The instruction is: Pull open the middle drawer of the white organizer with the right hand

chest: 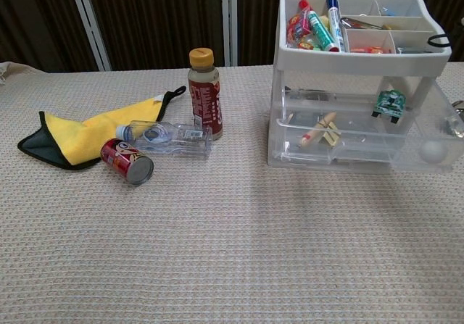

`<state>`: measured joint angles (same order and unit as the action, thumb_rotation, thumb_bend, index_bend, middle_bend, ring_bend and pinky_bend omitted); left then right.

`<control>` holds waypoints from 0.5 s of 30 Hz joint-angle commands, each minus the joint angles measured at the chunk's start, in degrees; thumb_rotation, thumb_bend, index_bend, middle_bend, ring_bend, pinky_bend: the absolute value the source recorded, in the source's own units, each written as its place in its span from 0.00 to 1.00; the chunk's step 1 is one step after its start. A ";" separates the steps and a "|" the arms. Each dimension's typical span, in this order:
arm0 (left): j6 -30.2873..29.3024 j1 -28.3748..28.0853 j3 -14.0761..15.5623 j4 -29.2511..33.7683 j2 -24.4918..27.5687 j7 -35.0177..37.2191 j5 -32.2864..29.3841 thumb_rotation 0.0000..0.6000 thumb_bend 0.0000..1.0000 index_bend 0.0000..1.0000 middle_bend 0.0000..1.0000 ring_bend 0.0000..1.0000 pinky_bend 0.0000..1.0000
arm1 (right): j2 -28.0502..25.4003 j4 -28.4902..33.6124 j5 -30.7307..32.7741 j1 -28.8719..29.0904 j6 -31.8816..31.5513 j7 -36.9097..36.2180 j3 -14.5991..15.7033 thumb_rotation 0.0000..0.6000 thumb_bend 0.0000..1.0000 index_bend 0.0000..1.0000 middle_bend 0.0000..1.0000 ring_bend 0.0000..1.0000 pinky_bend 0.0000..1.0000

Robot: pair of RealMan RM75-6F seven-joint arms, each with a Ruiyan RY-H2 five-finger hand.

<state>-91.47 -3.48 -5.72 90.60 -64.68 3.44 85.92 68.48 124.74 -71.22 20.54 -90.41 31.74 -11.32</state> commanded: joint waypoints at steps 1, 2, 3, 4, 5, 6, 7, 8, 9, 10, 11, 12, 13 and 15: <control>0.11 -0.04 0.10 0.11 -0.10 -0.35 0.04 1.00 0.04 0.00 0.00 0.00 0.00 | -2.71 -4.58 2.84 -2.11 0.99 -6.55 -0.82 1.00 0.33 0.56 1.00 1.00 0.63; 0.07 -0.02 0.12 0.19 -0.09 -0.39 0.10 1.00 0.04 0.00 0.00 0.00 0.00 | -3.04 -5.65 3.67 -2.28 1.60 -7.92 -1.05 1.00 0.32 0.56 1.00 1.00 0.63; -0.03 0.00 0.12 0.24 -0.10 -0.42 0.16 1.00 0.04 0.00 0.00 0.00 0.00 | -3.26 -6.75 4.47 -2.42 2.22 -9.13 -1.25 1.00 0.32 0.56 1.00 1.00 0.63; -0.15 0.02 0.09 0.26 -0.11 -0.47 0.19 1.00 0.04 0.00 0.00 0.00 0.00 | -3.39 -7.82 5.16 -2.54 2.86 -10.19 -1.37 1.00 0.32 0.55 1.00 1.00 0.63; -0.24 0.03 0.02 0.23 -0.14 -0.51 0.17 1.00 0.04 0.00 0.00 0.00 0.00 | -3.47 -8.88 5.74 -2.62 3.53 -11.14 -1.43 1.00 0.31 0.54 1.00 1.00 0.63; -0.19 0.01 -0.04 0.20 -0.18 -0.56 0.04 1.00 0.04 0.00 0.00 0.00 0.00 | -3.47 -9.90 6.28 -2.69 4.17 -11.99 -1.46 1.00 0.29 0.52 1.00 1.00 0.63; -0.03 -0.02 -0.06 0.16 -0.21 -0.62 -0.13 1.00 0.04 0.00 0.00 0.00 0.00 | -3.40 -10.88 6.77 -2.75 4.77 -12.75 -1.47 1.00 0.28 0.49 1.00 1.00 0.63; 0.18 -0.07 -0.06 0.12 -0.24 -0.66 -0.29 1.00 0.04 0.00 0.00 0.00 0.00 | -3.36 -11.79 7.20 -2.81 5.39 -13.39 -1.41 1.00 0.26 0.47 1.00 0.99 0.63; 0.40 -0.13 -0.05 0.11 -0.25 -0.72 -0.41 1.00 0.04 0.00 0.00 0.00 0.00 | -3.39 -12.60 7.73 -2.87 6.07 -13.83 -1.30 1.00 0.25 0.45 0.99 0.98 0.63; 0.57 -0.19 -0.04 0.09 -0.27 -0.82 -0.50 1.00 0.04 0.00 0.00 0.00 0.00 | -3.47 -13.38 8.58 -2.94 6.79 -14.07 -1.21 1.00 0.23 0.43 0.98 0.97 0.62; 0.64 -0.24 -0.05 0.09 -0.30 -0.95 -0.51 1.00 0.04 0.00 0.00 0.00 0.00 | -3.49 -13.99 9.07 -2.95 7.23 -14.32 -1.26 1.00 0.22 0.42 0.97 0.96 0.62; 0.62 -0.27 -0.03 0.09 -0.35 -1.08 -0.42 1.00 0.04 0.00 0.00 0.00 0.00 | -3.42 -14.58 9.30 -2.99 7.45 -14.64 -1.36 1.00 0.21 0.40 0.95 0.95 0.62; 0.56 -0.29 -0.03 0.07 -0.40 -1.20 -0.32 1.00 0.04 0.00 0.00 0.00 0.00 | -3.27 -15.16 9.38 -3.11 7.51 -15.17 -1.45 1.00 0.20 0.38 0.93 0.93 0.62; 0.55 -0.31 -0.04 0.07 -0.48 -1.34 -0.33 1.00 0.04 0.00 0.00 0.00 0.00 | -3.03 -16.03 8.96 -3.38 7.49 -16.27 -1.51 1.00 0.19 0.34 0.89 0.89 0.61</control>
<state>-90.91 -3.79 -5.76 90.67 -65.15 2.11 85.59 65.29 109.25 -62.11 17.43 -83.08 16.16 -12.72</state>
